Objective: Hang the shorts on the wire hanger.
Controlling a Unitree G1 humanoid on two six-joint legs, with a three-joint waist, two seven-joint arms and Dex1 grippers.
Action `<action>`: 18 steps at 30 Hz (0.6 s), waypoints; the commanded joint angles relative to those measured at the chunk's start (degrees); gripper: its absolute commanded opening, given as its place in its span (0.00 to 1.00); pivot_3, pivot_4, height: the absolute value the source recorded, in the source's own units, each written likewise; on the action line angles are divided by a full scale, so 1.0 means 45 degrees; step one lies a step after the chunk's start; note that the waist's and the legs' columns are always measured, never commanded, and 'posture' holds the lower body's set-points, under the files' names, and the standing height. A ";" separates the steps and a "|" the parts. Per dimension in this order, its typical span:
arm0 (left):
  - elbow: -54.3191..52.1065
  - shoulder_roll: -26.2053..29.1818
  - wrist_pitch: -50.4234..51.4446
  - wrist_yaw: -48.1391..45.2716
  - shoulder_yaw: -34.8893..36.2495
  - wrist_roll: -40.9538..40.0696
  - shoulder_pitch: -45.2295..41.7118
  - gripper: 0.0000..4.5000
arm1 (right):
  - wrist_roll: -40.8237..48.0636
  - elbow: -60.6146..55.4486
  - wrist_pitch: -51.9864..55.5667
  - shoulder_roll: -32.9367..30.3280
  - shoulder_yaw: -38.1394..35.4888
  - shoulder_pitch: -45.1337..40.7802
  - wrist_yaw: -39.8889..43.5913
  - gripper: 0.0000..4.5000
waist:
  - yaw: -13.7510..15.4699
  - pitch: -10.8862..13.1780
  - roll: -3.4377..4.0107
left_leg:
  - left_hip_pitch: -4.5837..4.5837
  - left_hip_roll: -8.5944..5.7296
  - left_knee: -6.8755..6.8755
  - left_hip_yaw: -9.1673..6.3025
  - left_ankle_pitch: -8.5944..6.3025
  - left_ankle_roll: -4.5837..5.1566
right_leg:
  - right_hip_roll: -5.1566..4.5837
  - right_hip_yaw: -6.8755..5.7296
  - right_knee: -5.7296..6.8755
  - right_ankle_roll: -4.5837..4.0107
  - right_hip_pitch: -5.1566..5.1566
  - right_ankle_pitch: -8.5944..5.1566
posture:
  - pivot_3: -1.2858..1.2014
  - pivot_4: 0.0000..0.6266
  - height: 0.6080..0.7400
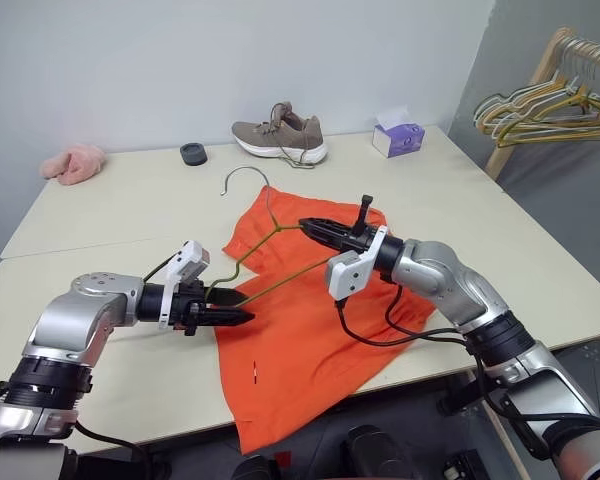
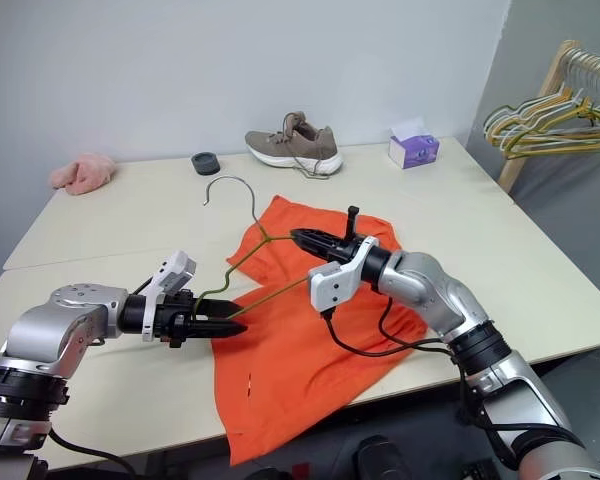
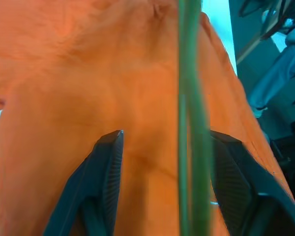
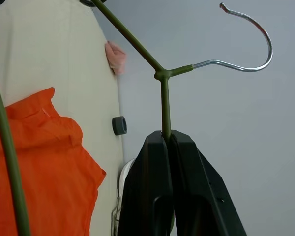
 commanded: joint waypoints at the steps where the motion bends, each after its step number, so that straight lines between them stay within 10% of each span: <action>1: -0.0162 -0.0023 -0.0031 -0.0116 0.0085 -0.0094 -0.0296 0.28 | 0.0351 -0.0556 0.0045 0.0026 -0.0453 -0.0180 -0.0025 0.00 | -0.0001 0.0000 0.0000 | 0.0001 0.0000 0.0000 -0.0001 0.0000 0.0000 | 0.0000 -0.0001 0.0002 0.0000 0.0000 0.0000 | 0.43 0.08 1.00; 5: -0.0257 -0.0070 0.0065 -0.0107 0.0096 -0.0157 -0.0285 0.01 | 0.0381 -0.0650 0.0091 0.0017 -0.0465 -0.0113 0.0017 0.00 | -0.0003 0.0000 0.0000 | 0.0004 0.0003 0.0001 -0.0003 0.0000 0.0000 | 0.0001 -0.0003 0.0008 0.0000 0.0000 0.0000 | 0.43 0.09 1.00; 17: -0.0370 -0.0133 0.0002 0.0023 0.0133 -0.0081 -0.0279 0.00 | 0.0904 -0.1243 0.0172 -0.0274 -0.0340 0.0360 0.0835 0.00 | -0.0002 0.0000 0.0000 | 0.0003 0.0002 0.0001 -0.0001 0.0000 0.0000 | 0.0001 0.0000 0.0005 0.0000 0.0000 0.0000 | 0.43 0.09 1.00; 18: -0.0384 -0.0139 -0.0071 0.0081 0.0119 -0.0009 -0.0260 0.00 | 0.1258 -0.1501 0.0397 -0.0372 -0.0424 0.0543 0.1162 0.12 | 0.0000 0.0000 0.0000 | 0.0003 0.0002 0.0000 -0.0002 0.0000 0.0000 | 0.0001 -0.0002 0.0006 0.0001 0.0000 0.0000 | 0.42 0.09 1.00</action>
